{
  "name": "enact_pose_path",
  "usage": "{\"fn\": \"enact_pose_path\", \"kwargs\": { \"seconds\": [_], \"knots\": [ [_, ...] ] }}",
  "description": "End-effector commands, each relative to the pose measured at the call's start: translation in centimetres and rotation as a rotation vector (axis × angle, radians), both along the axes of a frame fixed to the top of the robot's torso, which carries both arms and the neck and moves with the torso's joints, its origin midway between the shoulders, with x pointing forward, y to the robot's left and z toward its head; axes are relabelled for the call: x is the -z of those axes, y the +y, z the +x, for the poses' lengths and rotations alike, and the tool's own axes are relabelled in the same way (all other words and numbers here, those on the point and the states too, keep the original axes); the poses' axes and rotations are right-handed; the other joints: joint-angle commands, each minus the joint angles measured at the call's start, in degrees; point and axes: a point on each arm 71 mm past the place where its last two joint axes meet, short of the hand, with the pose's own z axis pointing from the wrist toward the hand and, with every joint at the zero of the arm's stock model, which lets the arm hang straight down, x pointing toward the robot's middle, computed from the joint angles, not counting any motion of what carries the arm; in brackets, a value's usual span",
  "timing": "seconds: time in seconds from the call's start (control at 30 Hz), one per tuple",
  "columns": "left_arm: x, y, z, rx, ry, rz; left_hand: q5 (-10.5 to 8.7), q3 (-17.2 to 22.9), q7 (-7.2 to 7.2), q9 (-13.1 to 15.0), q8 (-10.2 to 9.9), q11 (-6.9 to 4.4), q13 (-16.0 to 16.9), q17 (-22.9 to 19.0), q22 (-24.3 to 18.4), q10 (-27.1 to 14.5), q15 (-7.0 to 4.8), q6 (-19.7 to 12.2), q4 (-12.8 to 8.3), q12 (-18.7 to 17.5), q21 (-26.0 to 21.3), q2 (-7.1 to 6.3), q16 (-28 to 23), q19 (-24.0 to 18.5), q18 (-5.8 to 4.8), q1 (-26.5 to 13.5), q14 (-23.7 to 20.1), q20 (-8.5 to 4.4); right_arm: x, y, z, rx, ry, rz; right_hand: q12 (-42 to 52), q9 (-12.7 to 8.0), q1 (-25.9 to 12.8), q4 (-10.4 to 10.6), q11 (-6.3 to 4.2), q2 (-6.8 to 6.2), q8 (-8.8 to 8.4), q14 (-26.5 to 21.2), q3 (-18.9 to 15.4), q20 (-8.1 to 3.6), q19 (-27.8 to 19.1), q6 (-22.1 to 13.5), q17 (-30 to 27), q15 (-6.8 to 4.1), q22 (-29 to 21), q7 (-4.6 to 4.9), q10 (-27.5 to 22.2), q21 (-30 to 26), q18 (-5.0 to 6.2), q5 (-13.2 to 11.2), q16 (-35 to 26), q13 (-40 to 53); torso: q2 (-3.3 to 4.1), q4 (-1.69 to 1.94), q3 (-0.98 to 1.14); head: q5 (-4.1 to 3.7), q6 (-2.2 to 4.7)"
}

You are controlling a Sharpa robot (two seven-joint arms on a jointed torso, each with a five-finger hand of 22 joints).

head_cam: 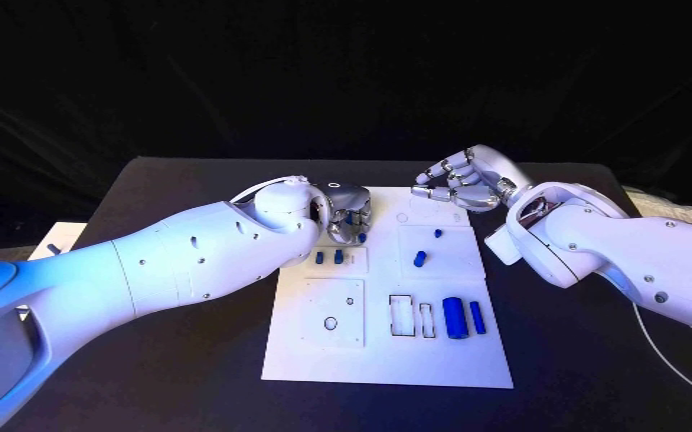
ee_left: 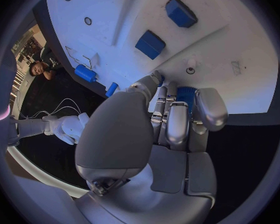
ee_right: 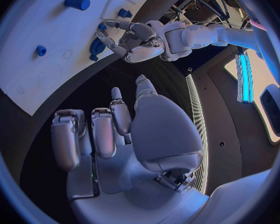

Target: Assemble the parts on the task board

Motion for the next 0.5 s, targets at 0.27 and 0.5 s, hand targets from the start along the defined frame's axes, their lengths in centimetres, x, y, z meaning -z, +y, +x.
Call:
{"fn": "enact_pose_path", "kwargs": {
  "seconds": [0.27,0.5],
  "knots": [
    [0.25,-0.44,-0.29,0.017,0.006,0.010,0.20,0.8,-0.10,-0.3,-0.6,-0.08,-0.3,-0.5,0.6,1.1,-0.43,0.7,0.0,-0.6,1.1,0.47,-0.4,1.3,-1.12,0.0,1.8,-0.19,0.04,0.20,-0.07,-0.019,0.001,-0.004,-0.3,0.1,-0.1,-0.1,-0.36,0.50,-0.34,3.3,-0.2,0.01,-0.3,-0.3,1.7,-0.10,7.4,0.07,0.1,-0.2,0.42,0.4,-0.1,-1.3,-0.04,0.00,0.03,-0.08,0.02],
    [0.33,-0.52,-0.35,0.015,0.013,0.019,0.12,1.2,-0.10,-0.5,-0.8,-0.15,-0.5,-2.0,1.6,1.7,-0.50,1.0,-0.1,-0.8,2.7,0.32,-1.1,1.7,-1.42,-0.2,1.6,-0.25,0.03,0.24,-0.08,-0.019,0.000,-0.003,-0.3,0.1,-0.1,-0.1,-0.36,0.50,-0.34,3.3,-0.2,0.01,-0.3,-0.3,1.7,-0.10,7.4,0.07,0.1,-0.2,0.42,0.4,-0.1,-1.3,-0.03,-0.02,0.04,-0.14,0.07]
  ]
}}
